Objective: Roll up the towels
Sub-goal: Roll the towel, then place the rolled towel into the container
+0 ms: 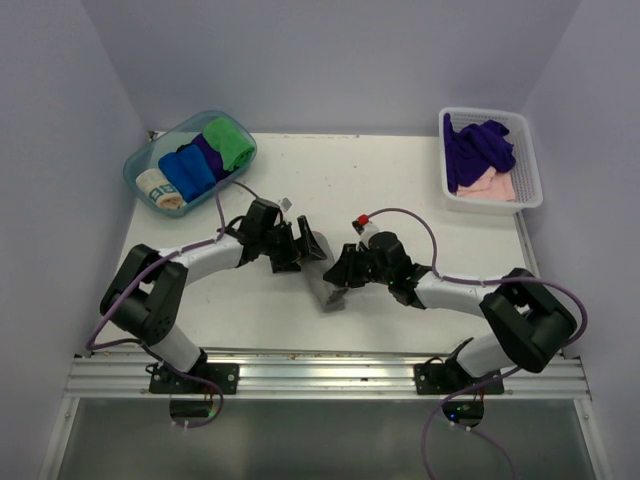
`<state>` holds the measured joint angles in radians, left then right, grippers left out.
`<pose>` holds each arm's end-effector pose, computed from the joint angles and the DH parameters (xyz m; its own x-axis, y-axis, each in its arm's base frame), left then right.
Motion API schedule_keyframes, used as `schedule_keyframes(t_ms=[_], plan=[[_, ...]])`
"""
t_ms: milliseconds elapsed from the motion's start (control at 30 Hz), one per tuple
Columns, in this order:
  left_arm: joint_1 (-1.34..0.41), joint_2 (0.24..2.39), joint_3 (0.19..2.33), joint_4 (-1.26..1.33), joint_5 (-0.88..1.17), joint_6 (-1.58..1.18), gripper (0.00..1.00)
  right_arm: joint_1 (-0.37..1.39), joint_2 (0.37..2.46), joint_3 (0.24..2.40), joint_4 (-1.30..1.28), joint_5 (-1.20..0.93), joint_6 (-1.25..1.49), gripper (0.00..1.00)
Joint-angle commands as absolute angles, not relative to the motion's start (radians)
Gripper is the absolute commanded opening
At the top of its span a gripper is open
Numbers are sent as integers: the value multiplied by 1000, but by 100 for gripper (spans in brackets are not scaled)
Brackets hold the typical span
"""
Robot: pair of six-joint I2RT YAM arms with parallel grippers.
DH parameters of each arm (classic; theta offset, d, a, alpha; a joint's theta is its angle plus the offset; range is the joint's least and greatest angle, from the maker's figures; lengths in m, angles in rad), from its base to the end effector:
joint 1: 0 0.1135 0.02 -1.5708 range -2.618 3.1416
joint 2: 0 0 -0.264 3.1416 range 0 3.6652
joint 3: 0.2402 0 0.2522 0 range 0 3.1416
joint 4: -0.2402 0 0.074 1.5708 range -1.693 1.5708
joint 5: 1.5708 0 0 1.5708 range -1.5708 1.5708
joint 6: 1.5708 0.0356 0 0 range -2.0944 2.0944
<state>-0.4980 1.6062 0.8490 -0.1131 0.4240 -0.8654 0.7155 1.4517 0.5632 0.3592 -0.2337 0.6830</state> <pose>0.2717 -0.1644 0.1713 -0.9443 -0.2764 -0.1784 -0.0780 0.7151 -0.6947 0.2085 0.1922 0.1685 -0.7936 0.1237 -0.5957 -0.3715 0.6769 0.6355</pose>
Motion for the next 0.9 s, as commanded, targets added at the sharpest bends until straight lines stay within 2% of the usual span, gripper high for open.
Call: schedule_keyframes(t_ms=[0,533,867], plan=[[-514,1620,815,-111,514,-871,96,670,1503,515,454,-277,794,9],[-528,1634,761,-20,496,-985,98,629,1577,483,592,-334,882,8],[-532,1663,733,29,508,-1017,99,611,1664,434,773,-387,982,7]])
